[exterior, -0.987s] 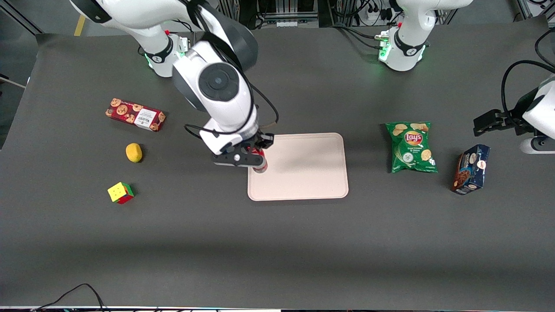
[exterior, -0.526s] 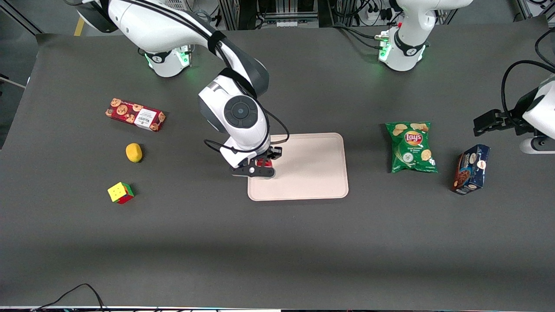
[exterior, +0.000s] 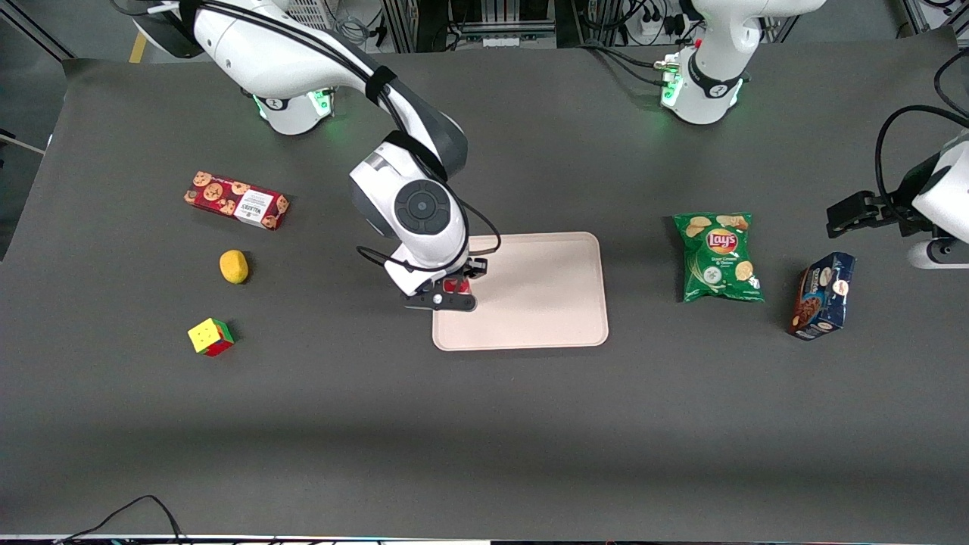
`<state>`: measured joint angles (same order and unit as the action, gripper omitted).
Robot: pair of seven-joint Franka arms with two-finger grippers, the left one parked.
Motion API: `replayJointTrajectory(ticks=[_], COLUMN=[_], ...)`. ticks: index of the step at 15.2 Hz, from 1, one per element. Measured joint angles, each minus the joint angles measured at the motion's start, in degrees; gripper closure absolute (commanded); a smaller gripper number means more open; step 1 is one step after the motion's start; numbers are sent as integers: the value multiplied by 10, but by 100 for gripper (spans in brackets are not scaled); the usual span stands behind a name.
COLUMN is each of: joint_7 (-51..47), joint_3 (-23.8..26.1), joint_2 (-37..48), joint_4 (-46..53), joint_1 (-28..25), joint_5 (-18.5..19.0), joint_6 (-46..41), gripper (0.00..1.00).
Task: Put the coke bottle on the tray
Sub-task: 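Lower the bottle upright onto the tray and open the right gripper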
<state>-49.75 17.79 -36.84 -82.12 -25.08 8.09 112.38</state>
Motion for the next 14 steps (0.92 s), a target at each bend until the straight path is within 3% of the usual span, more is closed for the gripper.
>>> replayJointTrajectory(ticks=[3,5,6,8,9,14], joint_7=[0,0,0,0,-1,-10], joint_3=[0,0,0,0,0,0], joint_2=[0,0,0,0,1,5], joint_4=[-7,-8,-8,-9,-8,-7], joint_1=[2,2,2,2,2,3], joint_5=[0,0,0,0,0,0], joint_6=[7,10,11,11,12,13], gripper=[97,50,31,5,0,0])
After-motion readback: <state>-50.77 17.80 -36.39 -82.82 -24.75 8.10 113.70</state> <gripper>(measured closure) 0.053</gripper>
